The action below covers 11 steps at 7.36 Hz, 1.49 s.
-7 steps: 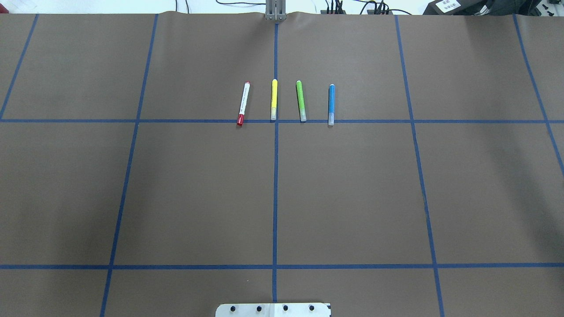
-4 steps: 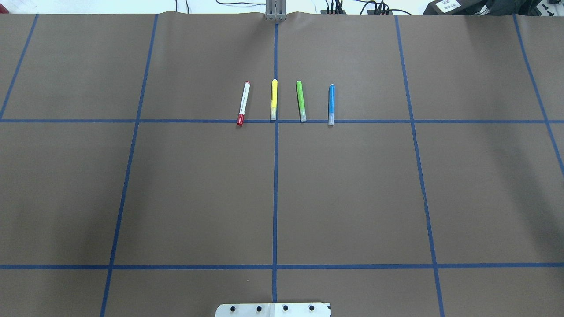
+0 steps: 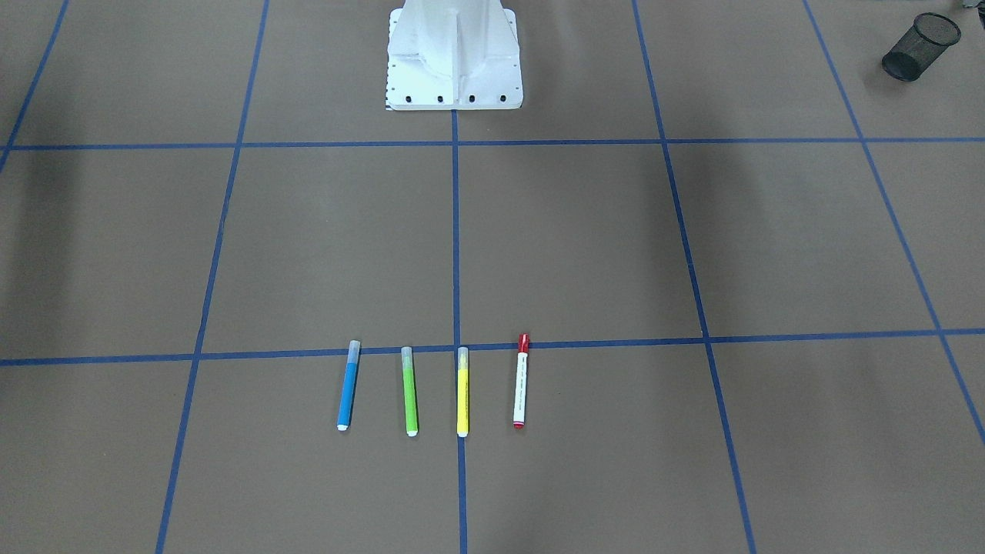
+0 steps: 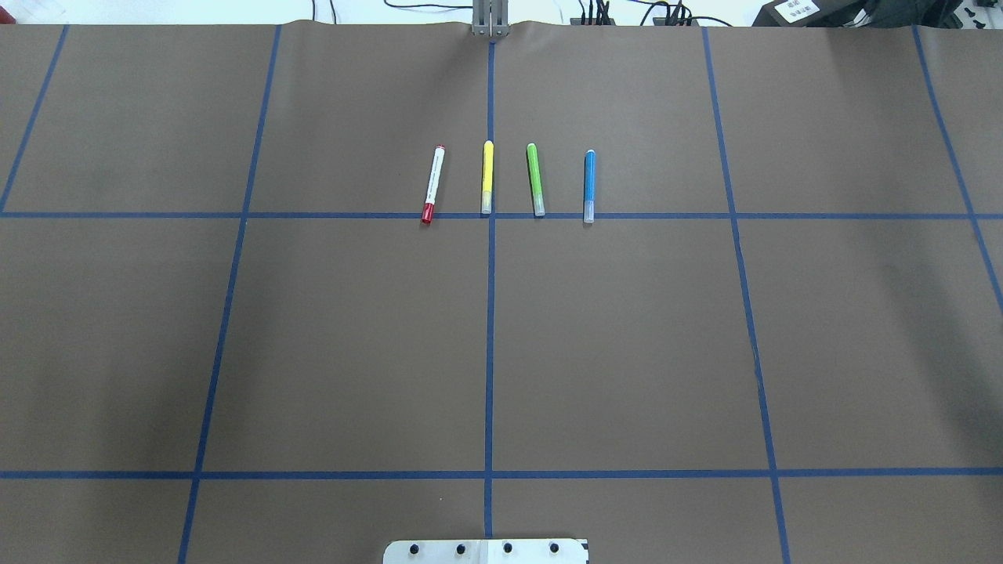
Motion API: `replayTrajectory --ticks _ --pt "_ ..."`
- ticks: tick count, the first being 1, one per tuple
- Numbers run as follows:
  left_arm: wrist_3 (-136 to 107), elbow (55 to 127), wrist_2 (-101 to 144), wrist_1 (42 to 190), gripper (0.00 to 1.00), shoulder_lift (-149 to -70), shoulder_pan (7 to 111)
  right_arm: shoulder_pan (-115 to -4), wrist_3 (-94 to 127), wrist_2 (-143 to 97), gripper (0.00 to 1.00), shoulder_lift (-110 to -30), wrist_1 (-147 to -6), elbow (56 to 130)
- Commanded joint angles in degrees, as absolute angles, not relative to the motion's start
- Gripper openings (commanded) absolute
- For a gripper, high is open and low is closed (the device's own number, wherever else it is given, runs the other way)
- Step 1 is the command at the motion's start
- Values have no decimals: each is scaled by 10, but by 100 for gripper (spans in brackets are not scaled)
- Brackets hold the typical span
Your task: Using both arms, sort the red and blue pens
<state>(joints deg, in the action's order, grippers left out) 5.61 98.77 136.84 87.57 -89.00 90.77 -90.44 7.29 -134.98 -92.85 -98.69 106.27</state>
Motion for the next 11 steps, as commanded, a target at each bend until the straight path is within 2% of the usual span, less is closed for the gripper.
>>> replayTrajectory --ticks 1,4,11 --pt "59 990 1368 879 100 -889 907 -904 79 -1349 100 -933 -983 1063" --pt "54 985 1368 958 100 -857 907 -904 76 -1351 100 -933 -983 1063" --pt "52 979 1369 954 99 -867 907 -904 76 -1351 100 -933 -983 1063"
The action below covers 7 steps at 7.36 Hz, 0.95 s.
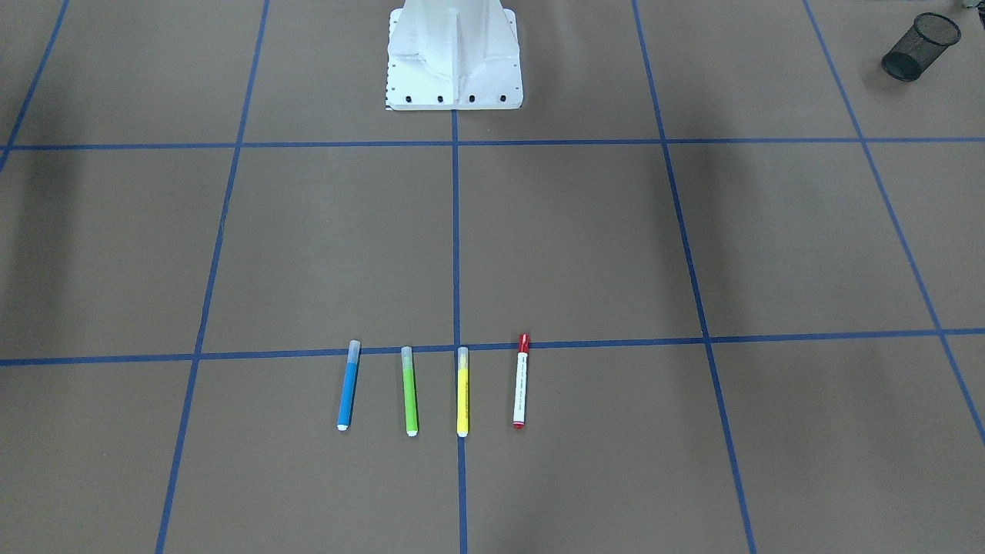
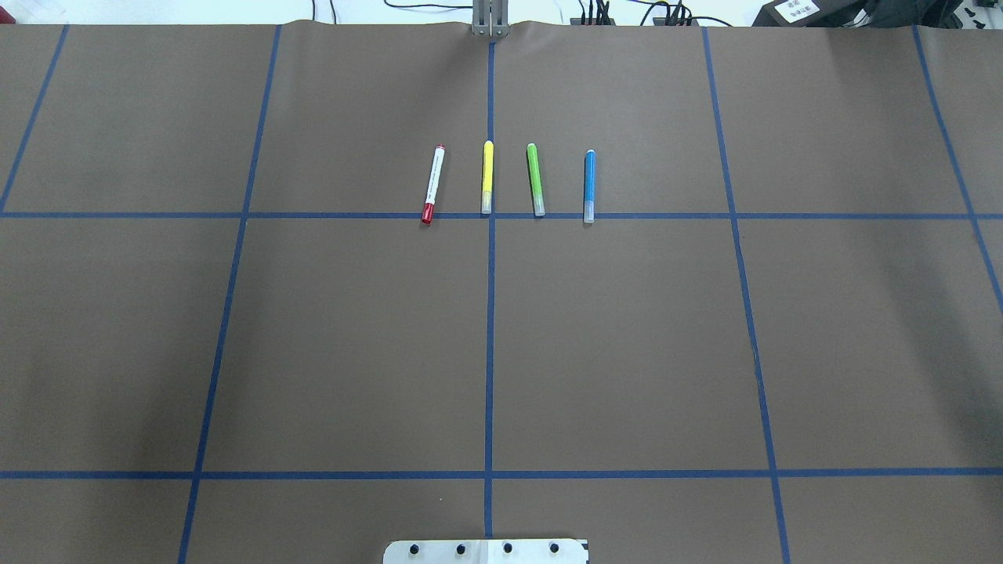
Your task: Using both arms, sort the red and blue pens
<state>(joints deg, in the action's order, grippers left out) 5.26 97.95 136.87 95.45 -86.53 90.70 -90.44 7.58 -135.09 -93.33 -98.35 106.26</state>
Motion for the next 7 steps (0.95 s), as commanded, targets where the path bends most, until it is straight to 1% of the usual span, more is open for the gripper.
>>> replayTrajectory --ticks 1,3,6,7 --pt "-7 984 1369 952 99 -889 907 -904 76 -1352 100 -933 -983 1063" --pt "-97 982 1369 950 99 -948 870 -904 76 -1367 100 -933 -983 1063" --pt "-309 986 1366 949 100 -1054 754 -904 76 -1371 100 -933 -983 1063" --pt "-352 983 1359 941 100 -1089 690 -904 76 -1371 100 -932 -983 1063"
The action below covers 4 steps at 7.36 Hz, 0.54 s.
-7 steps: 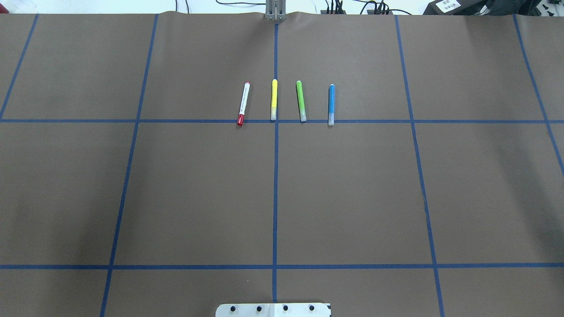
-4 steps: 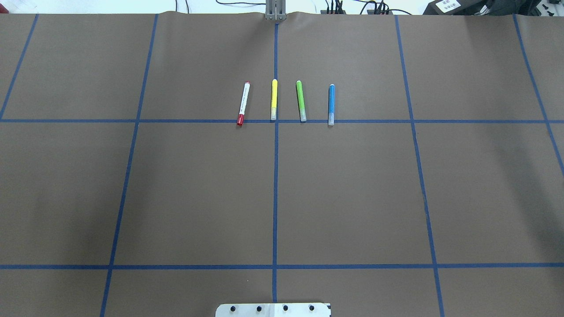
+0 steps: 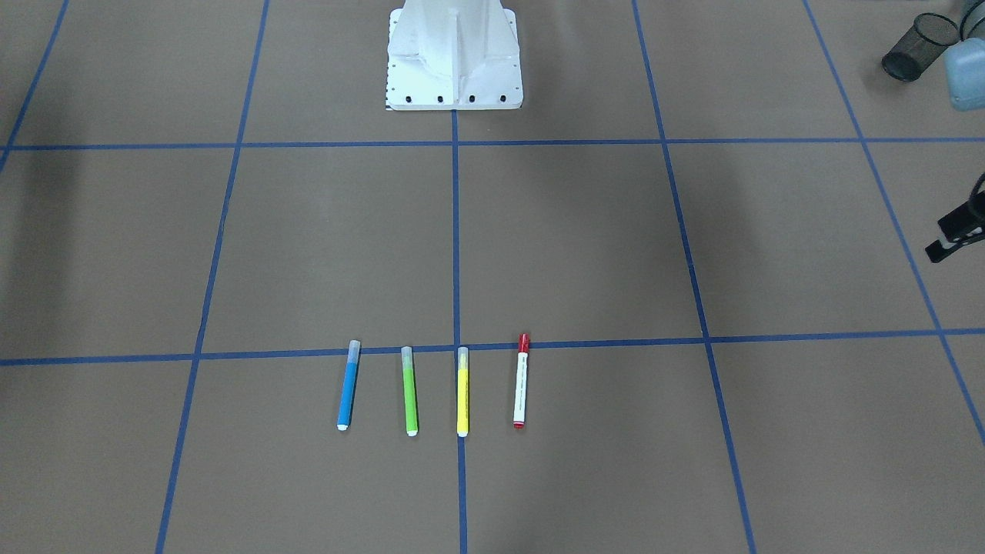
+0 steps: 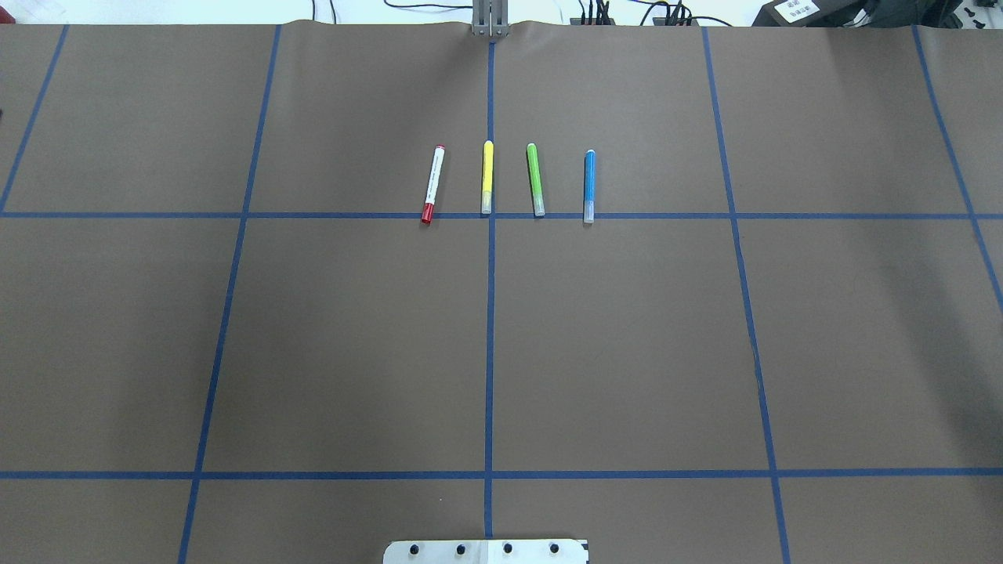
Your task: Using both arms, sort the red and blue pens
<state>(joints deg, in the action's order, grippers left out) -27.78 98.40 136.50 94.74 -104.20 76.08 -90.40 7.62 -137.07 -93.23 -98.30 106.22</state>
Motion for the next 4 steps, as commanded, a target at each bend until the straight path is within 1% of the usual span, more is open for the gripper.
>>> replayTrajectory --ticks 1,2,3,4 --pt "-401 981 1310 927 99 -1129 635 -904 76 -1371 100 -931 -983 1063" --pt "-434 977 1251 901 99 -1172 568 -904 76 -1371 100 -930 -983 1063" --pt "-460 950 1227 894 99 -1217 531 -901 76 -1371 100 -930 -983 1063" --pt "-477 899 1228 902 99 -1269 528 -898 78 -1372 100 -927 -983 1063"
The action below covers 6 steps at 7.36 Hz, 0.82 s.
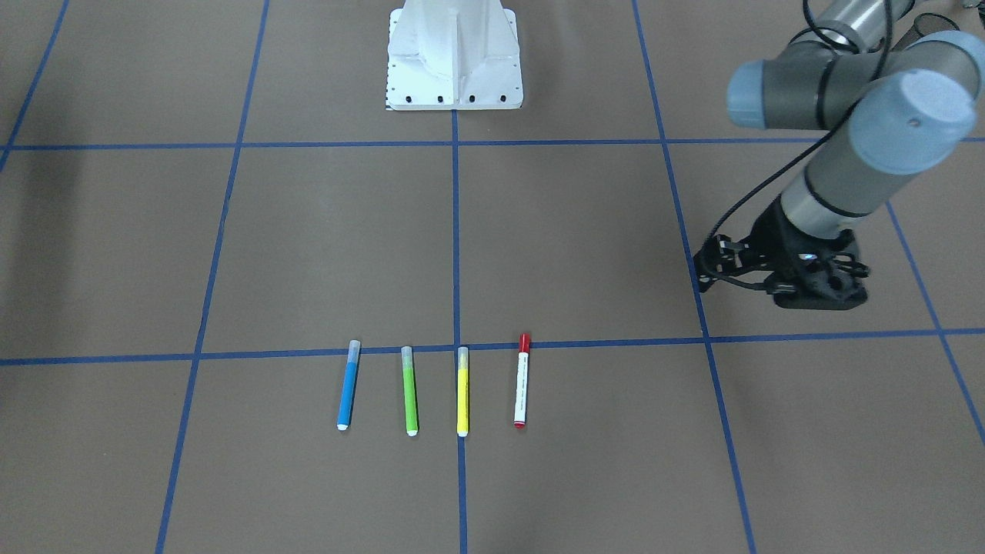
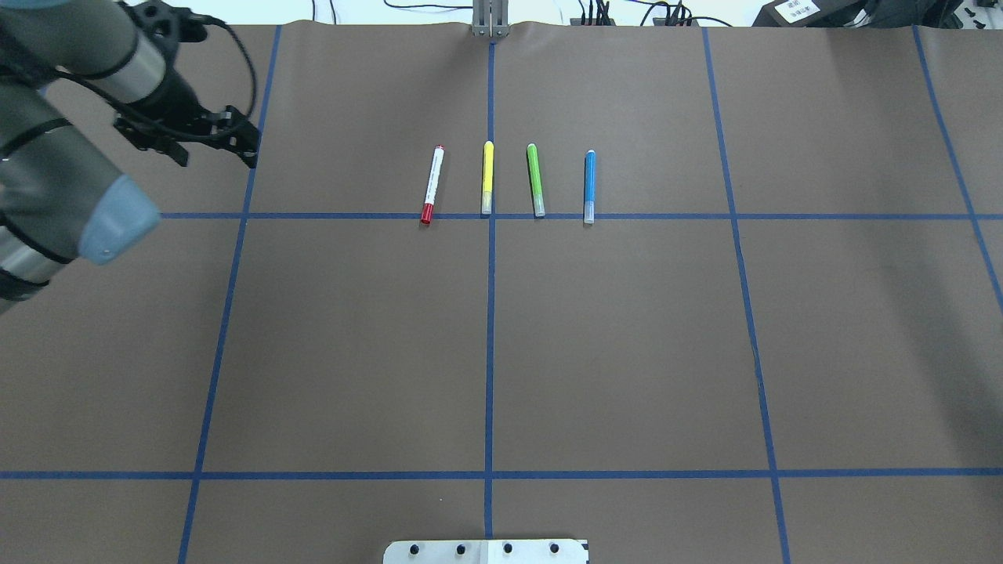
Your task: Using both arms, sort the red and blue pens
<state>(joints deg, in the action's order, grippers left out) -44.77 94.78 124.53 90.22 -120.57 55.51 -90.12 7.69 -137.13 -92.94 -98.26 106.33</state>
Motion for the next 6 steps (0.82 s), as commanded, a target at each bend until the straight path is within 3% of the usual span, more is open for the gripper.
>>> replayTrajectory --ticks 1,4,6 --pt "-477 856 1228 903 99 -1311 521 -889 79 -1372 100 -923 -984 1063" --pt "-478 693 1226 1023 98 -1399 509 -878 86 -1403 100 -915 -986 1063" --pt "-475 647 1223 1040 97 -1433 491 -873 91 -1403 100 -914 -984 1062"
